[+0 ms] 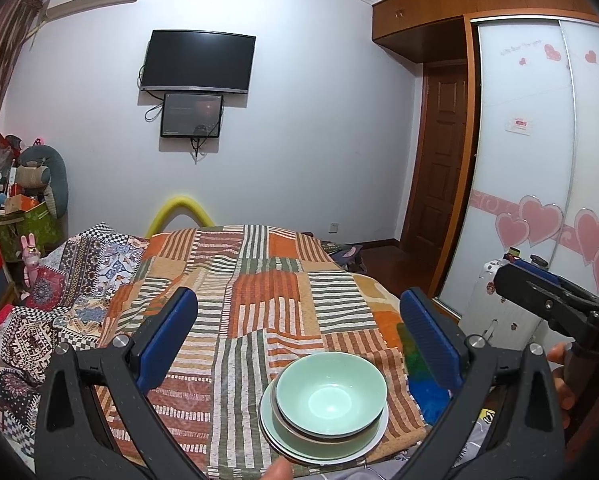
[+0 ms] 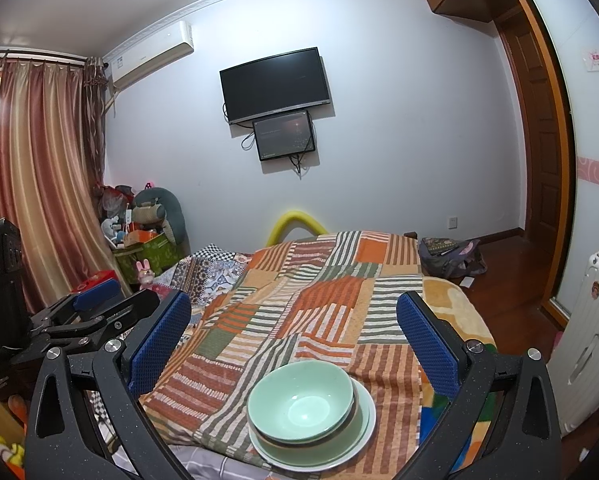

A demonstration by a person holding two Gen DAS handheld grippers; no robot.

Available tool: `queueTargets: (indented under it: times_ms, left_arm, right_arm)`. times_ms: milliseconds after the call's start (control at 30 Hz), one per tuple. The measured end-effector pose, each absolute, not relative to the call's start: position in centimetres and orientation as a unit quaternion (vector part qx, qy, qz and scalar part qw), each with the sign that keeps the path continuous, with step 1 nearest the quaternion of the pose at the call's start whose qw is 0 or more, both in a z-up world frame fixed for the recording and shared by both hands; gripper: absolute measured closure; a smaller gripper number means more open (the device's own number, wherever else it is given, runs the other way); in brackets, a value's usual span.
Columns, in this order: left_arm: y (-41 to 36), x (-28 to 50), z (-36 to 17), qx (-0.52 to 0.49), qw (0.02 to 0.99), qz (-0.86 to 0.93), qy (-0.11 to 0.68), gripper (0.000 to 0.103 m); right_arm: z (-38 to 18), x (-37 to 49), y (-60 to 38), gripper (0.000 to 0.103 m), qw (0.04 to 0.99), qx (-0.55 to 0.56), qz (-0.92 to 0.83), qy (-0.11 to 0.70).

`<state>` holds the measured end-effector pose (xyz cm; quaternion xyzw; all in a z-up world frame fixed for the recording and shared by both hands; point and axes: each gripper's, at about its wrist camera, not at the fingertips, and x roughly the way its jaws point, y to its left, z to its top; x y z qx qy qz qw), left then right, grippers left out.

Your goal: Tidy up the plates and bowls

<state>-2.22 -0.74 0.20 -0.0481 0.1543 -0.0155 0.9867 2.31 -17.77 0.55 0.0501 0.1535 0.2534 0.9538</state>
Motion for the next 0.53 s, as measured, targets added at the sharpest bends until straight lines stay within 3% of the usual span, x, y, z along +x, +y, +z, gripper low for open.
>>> queueTargets:
  times_ms: [533]
  left_arm:
    - [-1.9,-2.3,0.1,-0.031,0.988,-0.02,0.15,0.0]
  right_arm:
    - [0.4,2.4,-17.8,0.001,0.953,0.055,0.253,0.159]
